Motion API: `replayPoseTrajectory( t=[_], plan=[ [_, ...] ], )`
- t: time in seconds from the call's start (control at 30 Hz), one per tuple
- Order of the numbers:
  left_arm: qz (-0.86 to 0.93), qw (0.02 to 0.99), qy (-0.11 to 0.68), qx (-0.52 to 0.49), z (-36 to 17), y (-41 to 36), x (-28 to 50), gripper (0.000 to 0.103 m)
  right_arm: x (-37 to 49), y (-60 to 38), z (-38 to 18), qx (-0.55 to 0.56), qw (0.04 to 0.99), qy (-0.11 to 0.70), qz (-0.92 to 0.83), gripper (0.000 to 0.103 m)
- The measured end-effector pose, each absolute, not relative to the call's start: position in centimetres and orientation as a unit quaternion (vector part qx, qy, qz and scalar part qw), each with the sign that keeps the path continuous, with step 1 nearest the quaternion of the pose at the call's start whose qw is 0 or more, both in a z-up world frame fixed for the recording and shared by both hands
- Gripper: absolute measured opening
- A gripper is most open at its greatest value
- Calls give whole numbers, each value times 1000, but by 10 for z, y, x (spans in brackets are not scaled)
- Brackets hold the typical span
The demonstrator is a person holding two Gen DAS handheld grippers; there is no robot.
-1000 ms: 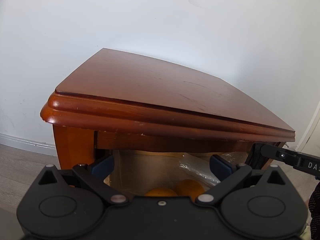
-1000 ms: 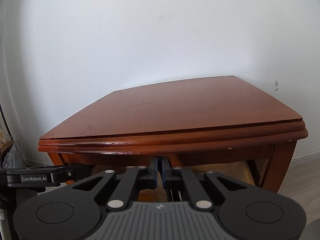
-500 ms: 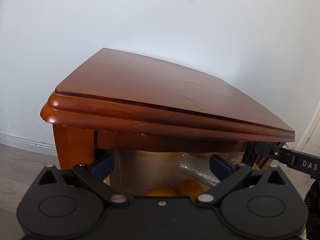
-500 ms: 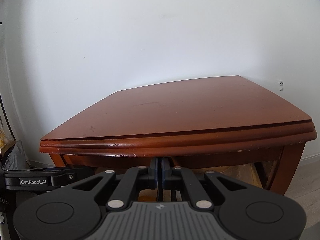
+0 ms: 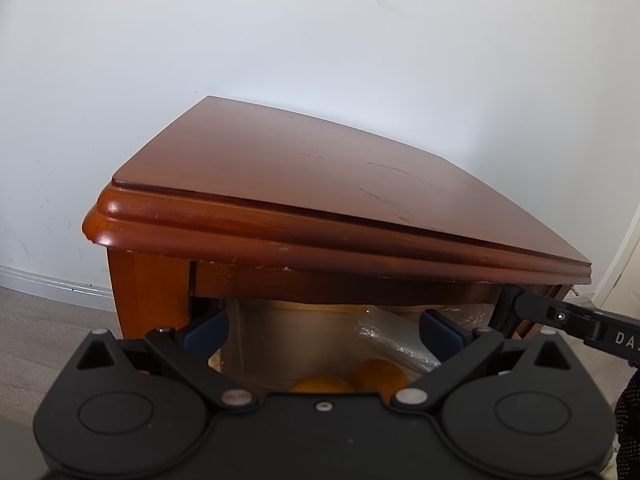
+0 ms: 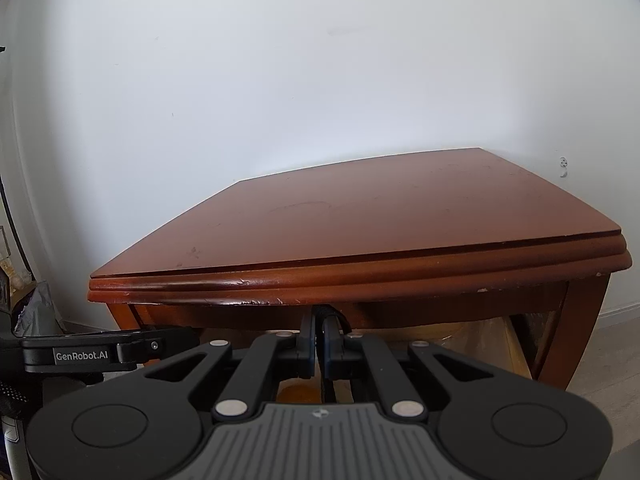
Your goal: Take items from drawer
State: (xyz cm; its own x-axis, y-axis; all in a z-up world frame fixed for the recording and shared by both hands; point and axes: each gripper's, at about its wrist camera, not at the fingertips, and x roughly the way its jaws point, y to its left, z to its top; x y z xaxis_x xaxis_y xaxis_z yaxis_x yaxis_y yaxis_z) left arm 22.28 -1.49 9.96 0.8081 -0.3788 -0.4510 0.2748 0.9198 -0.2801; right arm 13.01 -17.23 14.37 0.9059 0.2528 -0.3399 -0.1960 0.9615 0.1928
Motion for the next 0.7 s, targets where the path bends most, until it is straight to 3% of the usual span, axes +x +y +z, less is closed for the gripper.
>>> replayPoseTrajectory(
  t=[0.5,0.7],
  plan=[
    [-185,942,264,-98,105,-5,233,103,102,-178,155,83,977,156,119,5],
    [-185,941,266,-99,106,2,228,103,120,-174,140,69,963,225,130,9]
  ],
)
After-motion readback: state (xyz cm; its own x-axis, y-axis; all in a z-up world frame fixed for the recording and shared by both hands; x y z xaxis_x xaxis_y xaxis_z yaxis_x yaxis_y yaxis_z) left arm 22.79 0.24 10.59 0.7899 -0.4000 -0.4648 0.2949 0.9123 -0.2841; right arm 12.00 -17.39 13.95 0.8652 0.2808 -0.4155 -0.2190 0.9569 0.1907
